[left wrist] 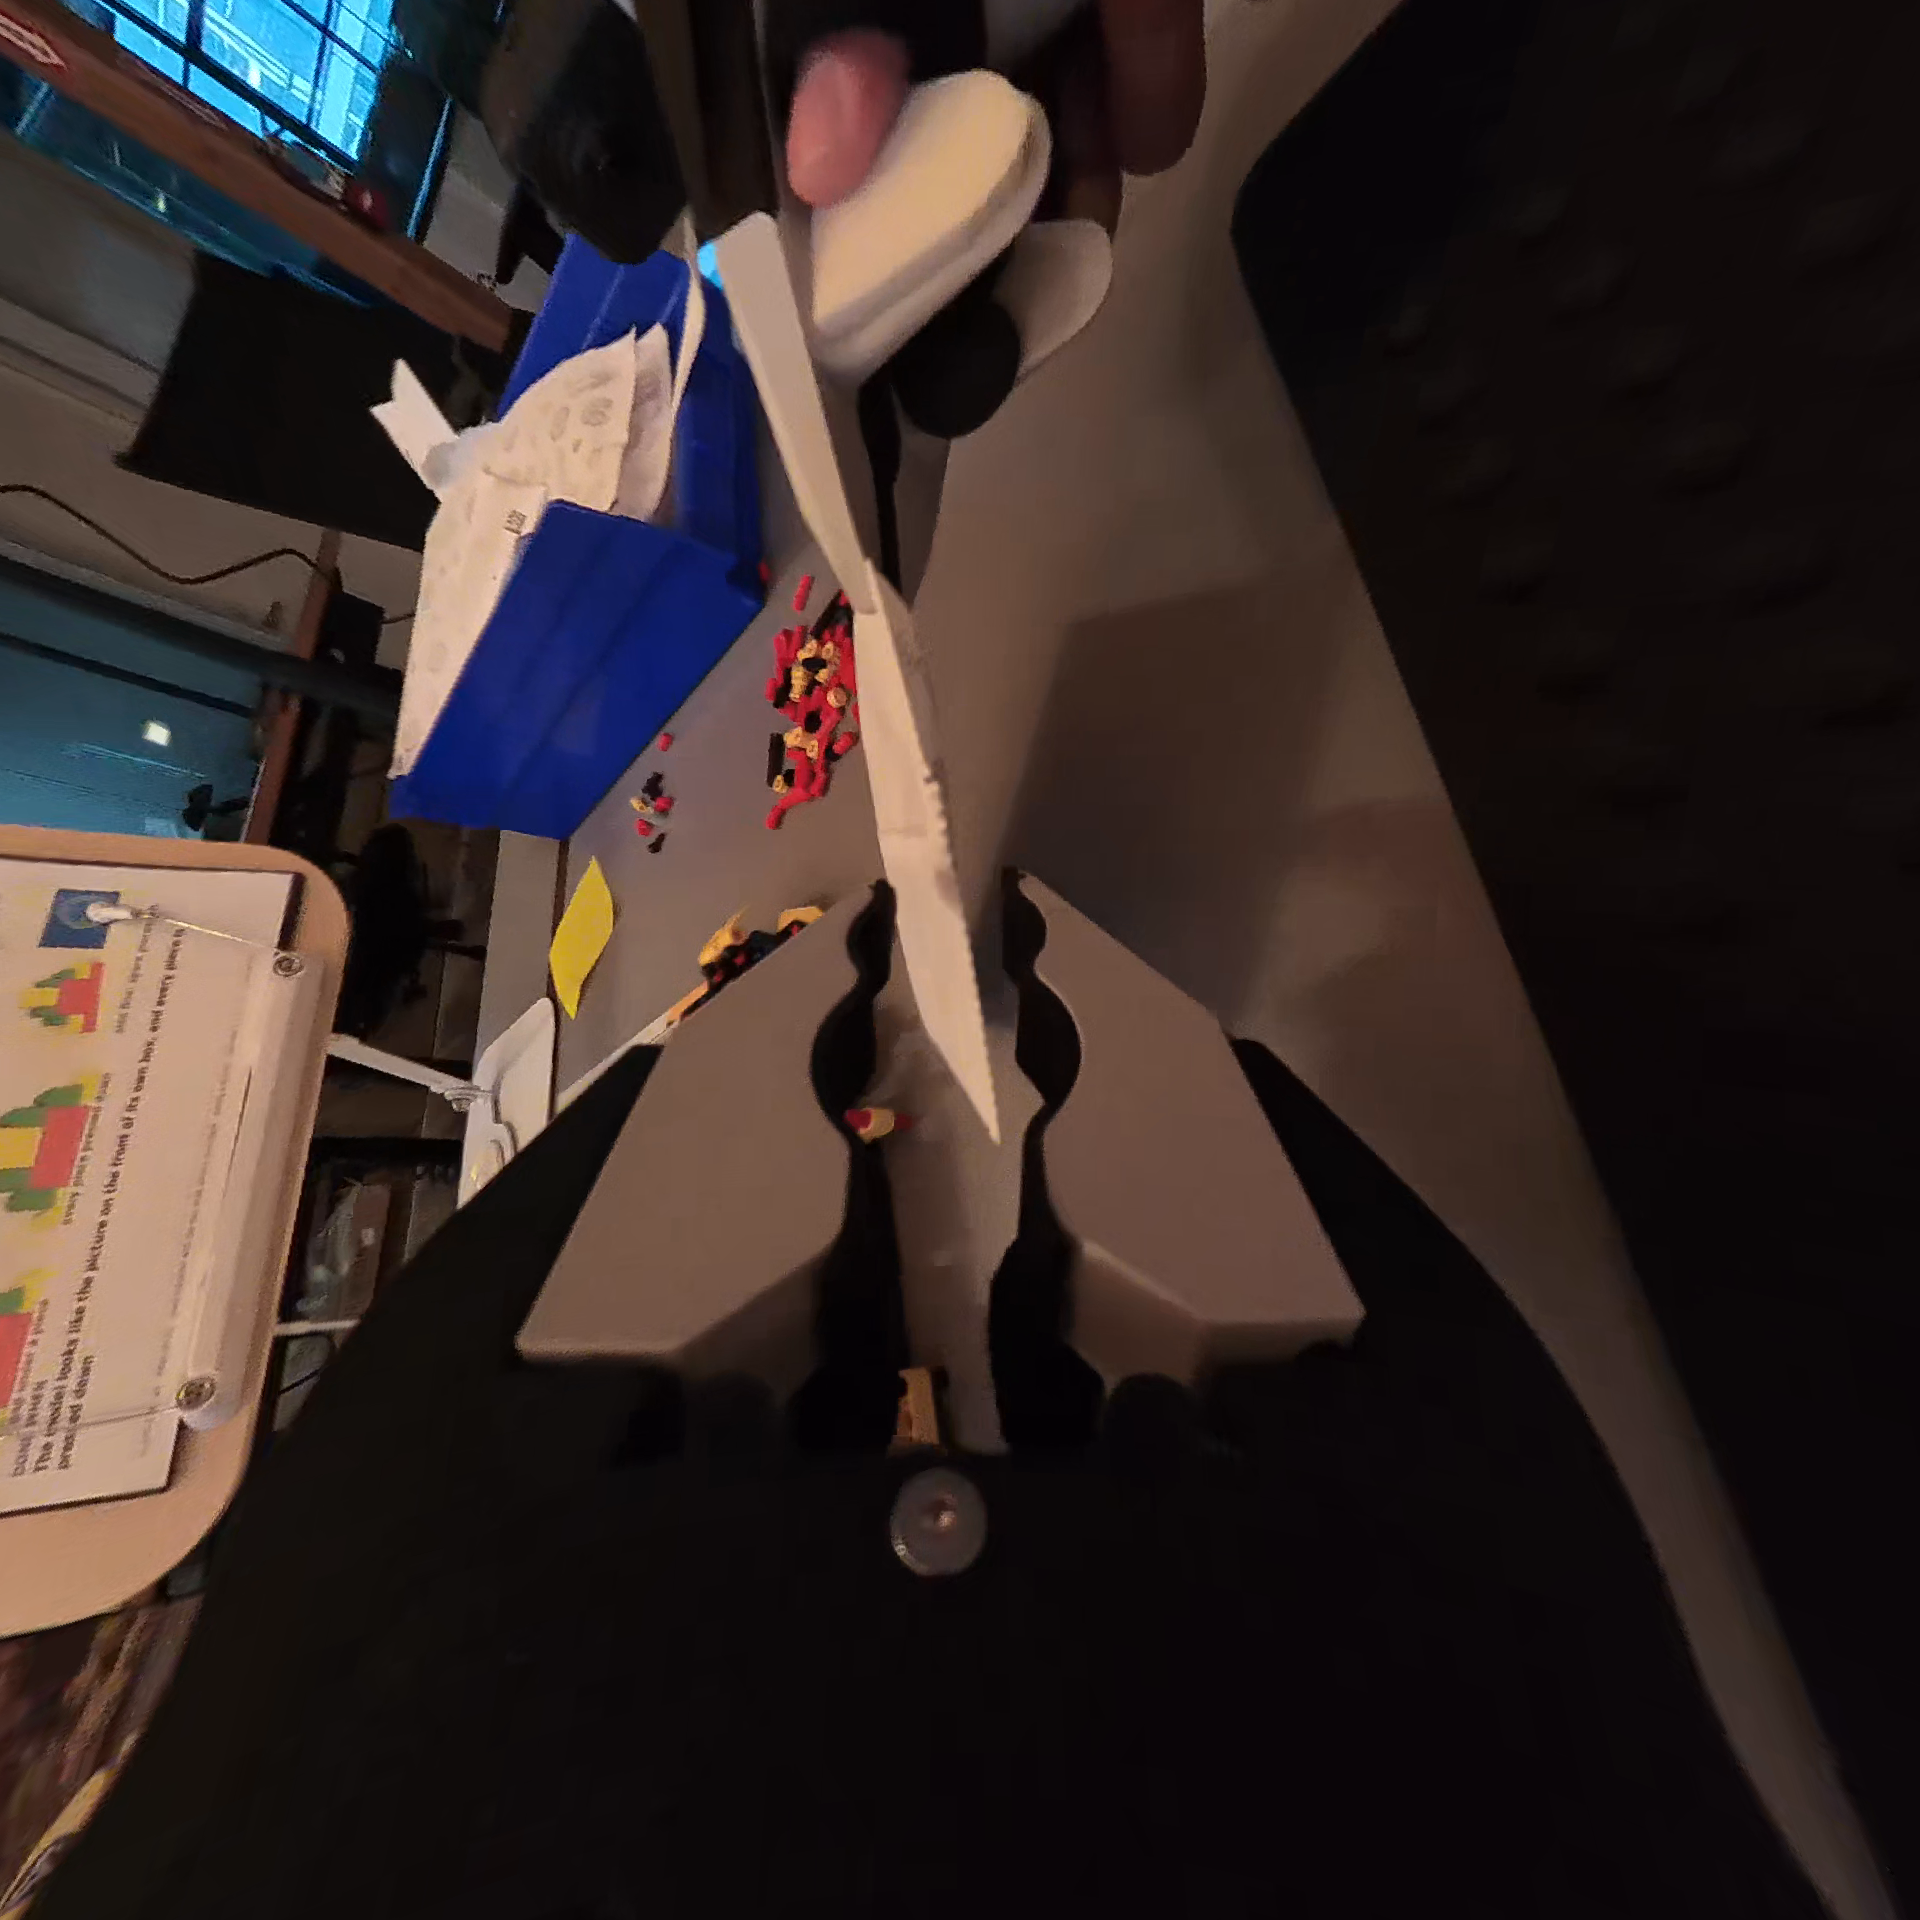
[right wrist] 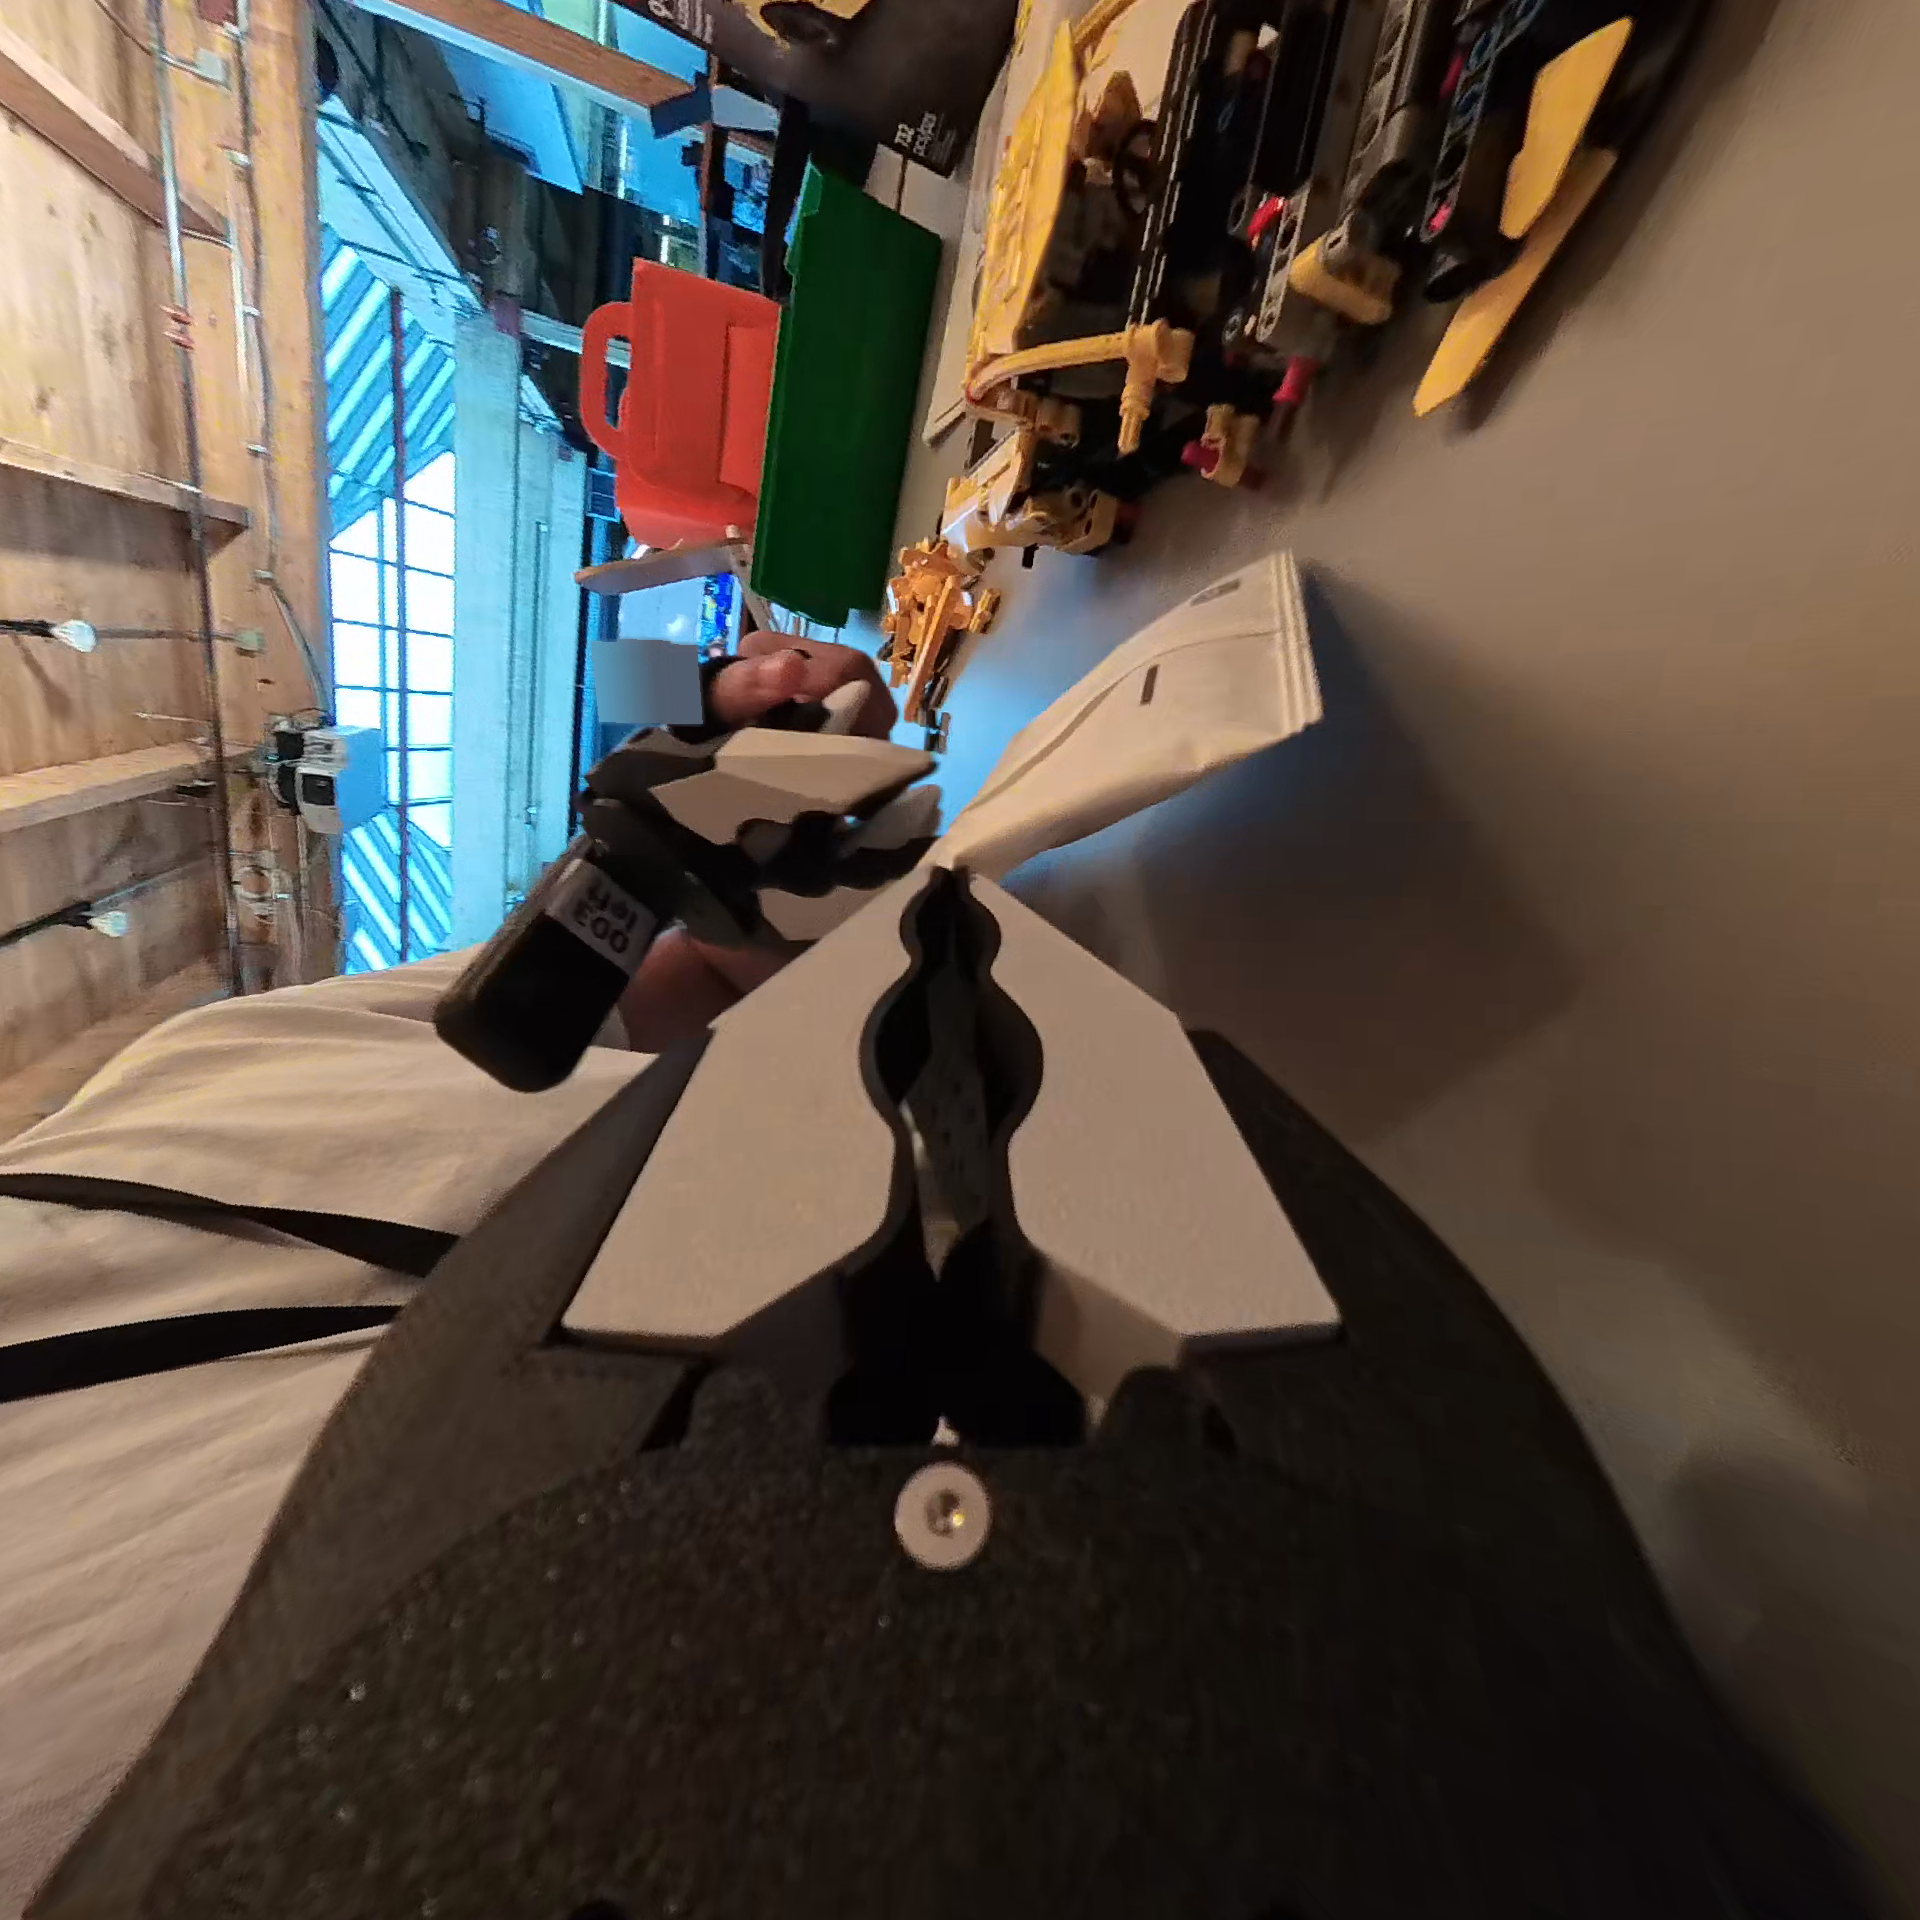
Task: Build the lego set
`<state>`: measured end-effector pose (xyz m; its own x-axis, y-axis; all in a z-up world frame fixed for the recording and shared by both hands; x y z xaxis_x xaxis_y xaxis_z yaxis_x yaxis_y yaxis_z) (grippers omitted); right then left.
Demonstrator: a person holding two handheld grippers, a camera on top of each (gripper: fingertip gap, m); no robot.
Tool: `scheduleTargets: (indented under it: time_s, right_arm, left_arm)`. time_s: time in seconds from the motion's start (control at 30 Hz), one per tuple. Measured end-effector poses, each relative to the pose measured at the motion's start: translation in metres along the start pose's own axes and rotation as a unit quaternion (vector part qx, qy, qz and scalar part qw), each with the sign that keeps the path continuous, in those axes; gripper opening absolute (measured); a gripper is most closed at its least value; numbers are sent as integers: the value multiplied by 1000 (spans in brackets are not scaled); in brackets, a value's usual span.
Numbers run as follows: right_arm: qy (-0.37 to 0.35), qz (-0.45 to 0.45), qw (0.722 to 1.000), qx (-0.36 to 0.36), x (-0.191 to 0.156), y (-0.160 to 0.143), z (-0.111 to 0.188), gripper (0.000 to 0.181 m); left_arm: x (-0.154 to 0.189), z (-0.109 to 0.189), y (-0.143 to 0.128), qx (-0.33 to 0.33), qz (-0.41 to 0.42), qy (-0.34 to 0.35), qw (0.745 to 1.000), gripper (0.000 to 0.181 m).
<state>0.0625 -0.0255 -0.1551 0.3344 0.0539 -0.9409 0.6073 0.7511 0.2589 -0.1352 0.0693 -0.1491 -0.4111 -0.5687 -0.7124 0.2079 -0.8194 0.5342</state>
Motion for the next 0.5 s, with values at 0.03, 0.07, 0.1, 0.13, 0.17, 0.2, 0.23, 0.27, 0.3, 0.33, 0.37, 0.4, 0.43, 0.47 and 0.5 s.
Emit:
scheduleTargets:
  time_s: [0.03,0.07,0.1,0.13,0.17,0.2,0.23,0.27,0.3,0.33,0.37,0.4,0.43,0.47,0.5]
  right_arm:
    - [5,-3,1000,-3,1,-1,-2,0]
    - [6,-4,1000,-6,2,-1,-4,0]
    - [9,-5,1000,-7,3,-2,-5,0]
    - [12,-7,1000,-7,4,-2,-6,0]
    - [16,-8,1000,-5,4,-3,-6,0]
    - [14,-6,1000,-3,5,-3,-5,0]
    - [7,11,1000,-4,5,-2,-4,0]
    - [-6,45,999,-4,1,-1,-3,0]
    - [-32,97,995,0,-5,1,0,2]
    - [-74,176,982,10,-14,4,4,10]
    - [-124,277,953,11,-27,5,7,26]
    - [-156,377,913,-7,-43,2,7,39]
    - [-177,459,870,-37,-57,-5,2,46]
    - [-203,519,828,-68,-67,-13,-4,50]
    - [-224,564,790,-90,-73,-20,-12,51]
  left_arm:
    - [2,-6,0,-4,-3,1,1000,21]
    - [3,-11,-1,-7,-4,2,1000,20]
    - [3,-15,-1,-7,-5,5,1000,11]
    - [2,-17,-1,-3,-6,18,1000,2]
    - [-1,-17,0,0,-4,29,1000,1]
    - [-4,-18,0,-2,5,23,1000,0]
    - [-6,-19,1,-2,16,11,1000,0]
    - [-8,-19,2,-2,21,1,1000,0]
    - [-10,-19,3,-1,22,-7,1000,0]
    - [-12,-18,4,0,25,-17,1000,0]
    - [-15,-18,6,0,30,-25,999,0]
    - [-18,-18,7,-4,32,-29,999,0]
    - [-20,-17,8,-6,31,-29,999,0]
    - [-21,-17,9,-6,29,-32,999,0]
    - [-21,-18,10,-6,26,-38,999,0]
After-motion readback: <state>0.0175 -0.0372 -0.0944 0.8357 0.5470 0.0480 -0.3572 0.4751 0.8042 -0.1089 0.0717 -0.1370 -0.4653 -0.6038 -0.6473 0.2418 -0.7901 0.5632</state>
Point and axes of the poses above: each gripper's, where its closed fingertips meet, z back along the fingers, y out of its top, x = y × z across the jaws, the point moved 10 cm from there along z, back along the fingers
